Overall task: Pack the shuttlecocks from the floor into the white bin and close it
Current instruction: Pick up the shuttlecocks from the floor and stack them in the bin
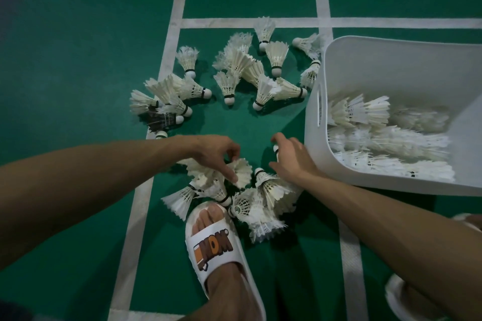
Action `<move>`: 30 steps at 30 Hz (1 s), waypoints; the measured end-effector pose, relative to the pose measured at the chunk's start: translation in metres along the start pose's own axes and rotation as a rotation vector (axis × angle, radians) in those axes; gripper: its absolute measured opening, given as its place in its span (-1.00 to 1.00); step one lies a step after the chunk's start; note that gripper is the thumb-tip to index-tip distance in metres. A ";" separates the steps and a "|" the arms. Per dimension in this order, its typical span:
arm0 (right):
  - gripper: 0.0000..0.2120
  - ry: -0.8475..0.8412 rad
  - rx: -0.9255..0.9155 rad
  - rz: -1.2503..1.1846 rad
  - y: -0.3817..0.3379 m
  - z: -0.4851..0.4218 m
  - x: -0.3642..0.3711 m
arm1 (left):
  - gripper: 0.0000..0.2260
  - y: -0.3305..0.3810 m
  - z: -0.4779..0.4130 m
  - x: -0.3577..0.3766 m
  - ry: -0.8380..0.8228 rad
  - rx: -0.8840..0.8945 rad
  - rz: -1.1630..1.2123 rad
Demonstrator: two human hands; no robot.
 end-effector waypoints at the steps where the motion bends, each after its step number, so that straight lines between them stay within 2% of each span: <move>1: -0.48 -0.008 0.012 0.018 0.000 -0.002 0.001 | -0.59 -0.002 0.002 -0.006 0.061 0.014 0.056; 4: -0.48 -0.004 0.044 0.023 0.000 -0.004 0.001 | -0.54 -0.010 0.003 -0.015 0.192 0.006 0.232; 9: -0.50 0.104 0.009 -0.060 -0.001 -0.005 -0.003 | -0.39 -0.013 -0.003 0.002 0.056 -0.055 0.225; 13: -0.51 0.136 -0.074 -0.104 -0.005 -0.003 -0.005 | -0.44 -0.010 -0.006 0.000 0.071 -0.069 0.202; 17: -0.49 0.165 -0.104 -0.149 -0.005 -0.002 -0.007 | -0.60 -0.009 -0.006 -0.001 0.044 -0.069 0.326; 20: -0.48 0.179 -0.140 -0.194 -0.007 -0.002 -0.010 | -0.69 -0.007 -0.004 -0.004 0.093 -0.056 0.410; 25: -0.49 0.177 -0.197 -0.233 -0.016 -0.005 -0.009 | -0.71 0.000 0.002 -0.013 0.211 -0.009 0.561; 30: -0.50 0.201 -0.234 -0.277 -0.024 -0.004 -0.015 | -0.77 -0.003 0.000 -0.020 0.305 -0.053 0.704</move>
Point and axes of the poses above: each hand's wrist, its own z-axis away from the middle knuckle, its own x-axis out of the palm, y = z × x, the point moved 4 cm from there along -z, towards the middle knuckle, and after that the axes turned 11 degrees about -x, right-handed, at the moved point
